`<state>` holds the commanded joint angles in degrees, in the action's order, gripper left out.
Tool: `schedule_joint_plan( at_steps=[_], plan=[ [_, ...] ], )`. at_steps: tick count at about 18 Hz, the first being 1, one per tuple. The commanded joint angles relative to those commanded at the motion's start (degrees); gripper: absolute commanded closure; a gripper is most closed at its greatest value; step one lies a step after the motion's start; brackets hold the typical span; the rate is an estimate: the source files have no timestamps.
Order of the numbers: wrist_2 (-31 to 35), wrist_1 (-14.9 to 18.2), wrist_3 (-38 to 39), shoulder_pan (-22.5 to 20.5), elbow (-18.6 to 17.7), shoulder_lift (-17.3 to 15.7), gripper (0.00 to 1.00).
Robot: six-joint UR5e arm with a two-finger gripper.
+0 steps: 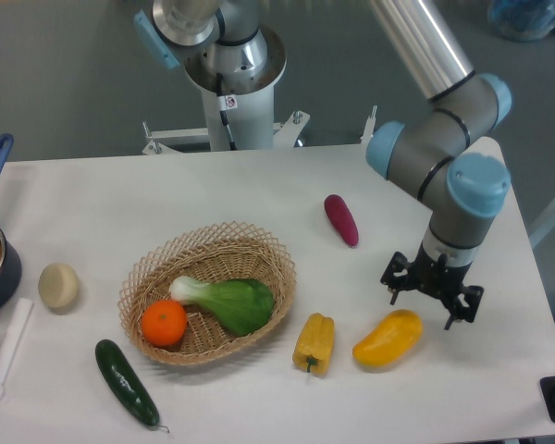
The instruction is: Place the mango on the table
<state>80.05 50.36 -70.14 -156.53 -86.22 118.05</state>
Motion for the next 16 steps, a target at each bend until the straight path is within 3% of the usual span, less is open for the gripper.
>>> schedule_joint_plan(
  at_steps=[2, 4, 10, 13, 16],
  plan=[
    [5.44, 0.0, -0.17, -1.4, -2.1, -2.99, 0.0],
    [6.35, 0.35, -1.31, -2.72, -2.81, -5.63, 0.0],
    [6.17, 3.95, -21.23, -10.62, -6.5, -13.01, 0.0],
    [4.86, 4.57, -30.83, -14.23, -7.65, -14.78, 0.0],
    [2.92, 4.66, -31.99, -15.47, -7.56, -15.22, 0.0]
  ],
)
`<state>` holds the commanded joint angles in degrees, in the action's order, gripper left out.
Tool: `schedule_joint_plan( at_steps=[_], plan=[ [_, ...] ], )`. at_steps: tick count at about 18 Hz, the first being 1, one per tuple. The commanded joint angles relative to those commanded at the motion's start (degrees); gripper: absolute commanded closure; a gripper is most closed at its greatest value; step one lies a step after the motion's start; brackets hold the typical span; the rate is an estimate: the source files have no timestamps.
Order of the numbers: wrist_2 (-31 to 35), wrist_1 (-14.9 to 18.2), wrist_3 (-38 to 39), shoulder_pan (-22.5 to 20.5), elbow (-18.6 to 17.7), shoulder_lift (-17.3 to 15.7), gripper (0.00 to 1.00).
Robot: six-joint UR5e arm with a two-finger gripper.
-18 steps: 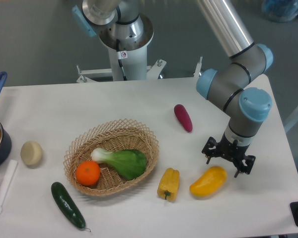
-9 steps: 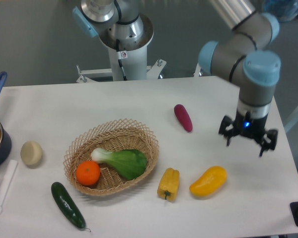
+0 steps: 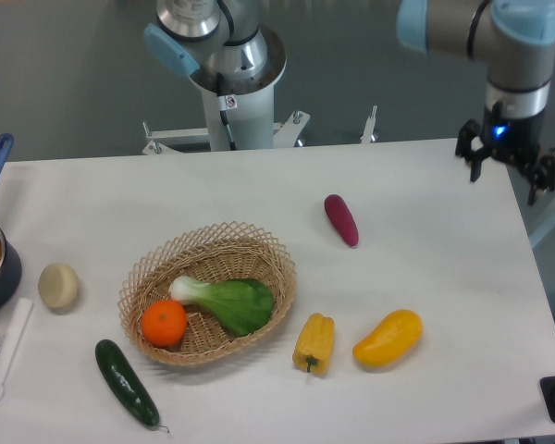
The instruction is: Place the mango on the table
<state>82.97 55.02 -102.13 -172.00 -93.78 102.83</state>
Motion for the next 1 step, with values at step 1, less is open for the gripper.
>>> schedule_joint_plan(
  at_steps=[1],
  plan=[
    [-0.18, -0.09, 0.0, -0.09, 0.17, 0.0, 0.0]
  ],
)
